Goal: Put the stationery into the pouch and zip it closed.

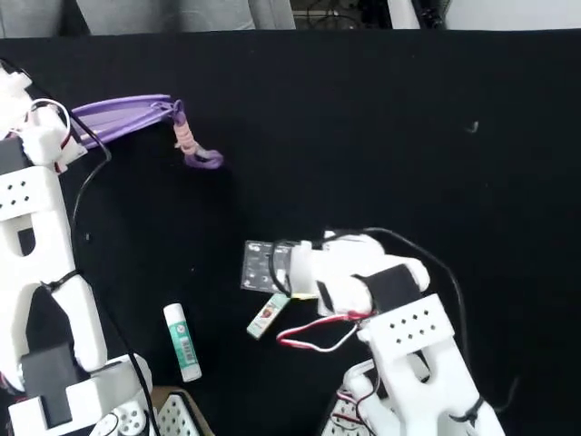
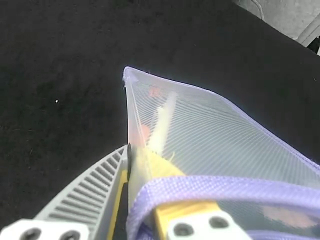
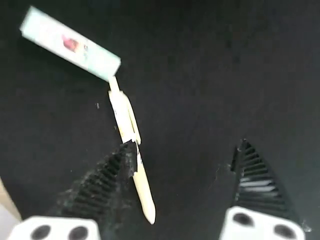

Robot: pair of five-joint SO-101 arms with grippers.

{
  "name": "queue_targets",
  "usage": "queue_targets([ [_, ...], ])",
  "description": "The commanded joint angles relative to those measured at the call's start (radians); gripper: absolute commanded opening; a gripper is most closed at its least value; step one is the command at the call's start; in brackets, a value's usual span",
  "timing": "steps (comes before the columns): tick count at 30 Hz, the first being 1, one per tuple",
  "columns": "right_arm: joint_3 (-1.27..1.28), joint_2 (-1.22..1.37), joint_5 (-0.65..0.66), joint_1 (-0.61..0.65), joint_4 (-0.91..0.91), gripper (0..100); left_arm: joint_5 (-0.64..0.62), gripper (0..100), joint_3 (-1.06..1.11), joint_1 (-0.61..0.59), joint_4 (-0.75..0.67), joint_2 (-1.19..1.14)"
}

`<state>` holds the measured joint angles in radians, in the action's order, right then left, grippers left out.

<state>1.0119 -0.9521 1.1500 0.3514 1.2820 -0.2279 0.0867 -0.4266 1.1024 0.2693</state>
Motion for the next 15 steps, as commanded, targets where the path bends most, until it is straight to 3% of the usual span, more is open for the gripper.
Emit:
queue_targets([
  [1,0.084,-0.024,0.092,-0.081,-0.097,28.9,-0.014,3,-0.012,-0.005,-0.026,0.028],
  [15,0.294,-0.022,0.192,-0.077,-0.190,28.9,-0.014,3,-0.012,-0.005,-0.026,0.026],
])
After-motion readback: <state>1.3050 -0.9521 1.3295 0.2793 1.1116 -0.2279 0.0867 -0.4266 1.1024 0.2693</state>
